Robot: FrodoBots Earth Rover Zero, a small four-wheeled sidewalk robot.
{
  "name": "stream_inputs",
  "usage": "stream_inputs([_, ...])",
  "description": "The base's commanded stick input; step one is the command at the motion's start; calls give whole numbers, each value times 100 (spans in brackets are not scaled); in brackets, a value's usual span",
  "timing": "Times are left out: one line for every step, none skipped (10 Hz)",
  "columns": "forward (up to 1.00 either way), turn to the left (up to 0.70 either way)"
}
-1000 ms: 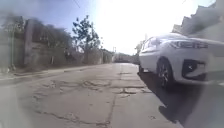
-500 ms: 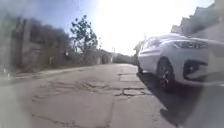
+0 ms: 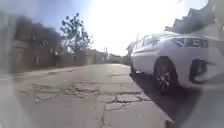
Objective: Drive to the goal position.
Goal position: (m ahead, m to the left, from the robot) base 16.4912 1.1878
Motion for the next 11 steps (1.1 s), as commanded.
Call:
stream_inputs([100, -20])
stream_inputs([100, -40])
stream_inputs([100, -36])
stream_inputs([100, -24])
stream_inputs([100, -9])
stream_inputs([100, -3])
stream_inputs([100, -3])
stream_inputs([100, -18])
stream_inputs([100, -30])
stream_inputs([100, -27])
stream_inputs([100, -8])
